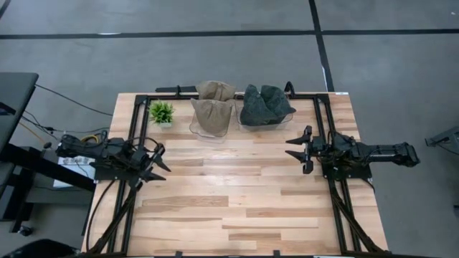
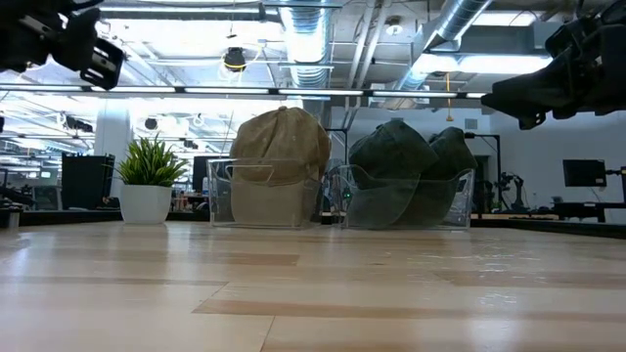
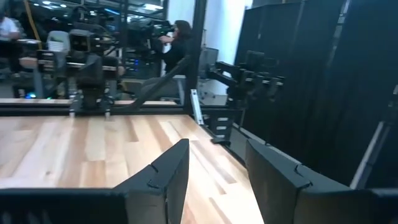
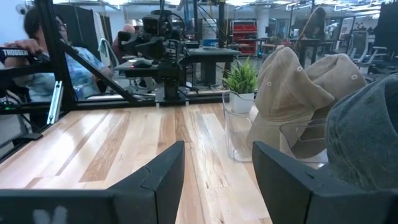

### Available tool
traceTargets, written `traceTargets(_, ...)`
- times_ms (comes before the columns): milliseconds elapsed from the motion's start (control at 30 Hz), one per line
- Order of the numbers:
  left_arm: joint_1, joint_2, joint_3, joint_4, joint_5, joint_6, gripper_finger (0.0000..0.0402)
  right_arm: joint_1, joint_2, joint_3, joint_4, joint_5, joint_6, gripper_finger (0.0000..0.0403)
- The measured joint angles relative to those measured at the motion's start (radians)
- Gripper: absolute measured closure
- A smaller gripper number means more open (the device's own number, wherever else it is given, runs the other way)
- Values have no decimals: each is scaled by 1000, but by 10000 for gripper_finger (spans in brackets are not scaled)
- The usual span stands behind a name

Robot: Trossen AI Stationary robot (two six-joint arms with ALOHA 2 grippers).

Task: Pick & Place hat
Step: Return to Home Position

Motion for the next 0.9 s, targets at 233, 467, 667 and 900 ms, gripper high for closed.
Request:
traceTargets(233, -37, 8, 0, 7, 0, 0, 248, 0, 0, 0, 2, -3, 0, 226)
traceTargets(467, -37, 31, 0, 11, 0, 0, 248, 0, 0, 0, 2, -3, 0, 226)
traceTargets(667, -37, 58, 0, 16, 0, 0, 248, 0, 0, 0, 2, -3, 0, 226)
traceTargets(900, -37, 93, 0, 18, 0, 0, 248, 0, 0, 0, 2, -3, 0, 223)
